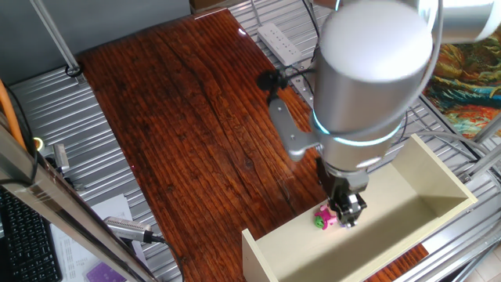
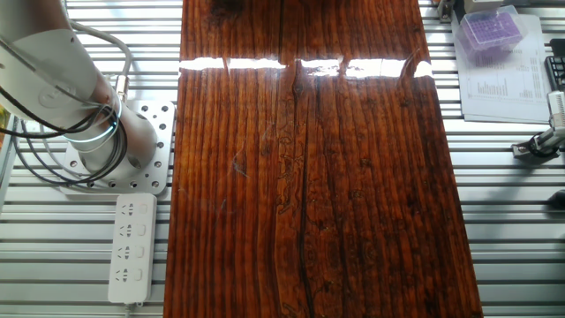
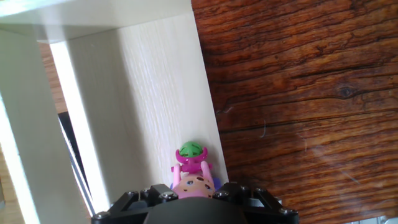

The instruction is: Put the object on the shelf

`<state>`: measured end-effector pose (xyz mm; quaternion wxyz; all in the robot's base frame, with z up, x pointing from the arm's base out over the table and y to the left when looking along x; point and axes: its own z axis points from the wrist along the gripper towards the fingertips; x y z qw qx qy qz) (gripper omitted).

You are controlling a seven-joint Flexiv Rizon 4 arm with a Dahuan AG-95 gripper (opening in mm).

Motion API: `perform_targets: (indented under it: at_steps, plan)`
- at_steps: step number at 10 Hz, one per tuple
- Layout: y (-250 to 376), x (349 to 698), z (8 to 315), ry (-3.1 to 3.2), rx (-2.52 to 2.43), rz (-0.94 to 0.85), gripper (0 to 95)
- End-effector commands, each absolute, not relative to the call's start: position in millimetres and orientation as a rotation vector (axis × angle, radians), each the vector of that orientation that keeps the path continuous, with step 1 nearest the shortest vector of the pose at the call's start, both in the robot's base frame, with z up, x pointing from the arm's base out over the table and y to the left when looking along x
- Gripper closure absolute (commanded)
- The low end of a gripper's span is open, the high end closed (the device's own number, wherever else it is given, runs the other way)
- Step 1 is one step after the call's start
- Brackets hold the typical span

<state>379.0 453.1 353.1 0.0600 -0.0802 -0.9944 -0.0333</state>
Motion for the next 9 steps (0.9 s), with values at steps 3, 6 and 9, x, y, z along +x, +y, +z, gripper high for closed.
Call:
perform_targets:
  at_steps: [3,6,9]
  plan:
    - [432.3,381.2,366.0,-3.009,-0.205,-0.114,38.0]
    - [411.1,386.5,365.6,-3.007,-0.186,-0.106,76.0]
    - [395.4,391.7,359.5,-3.008,-0.157,-0.104,76.0]
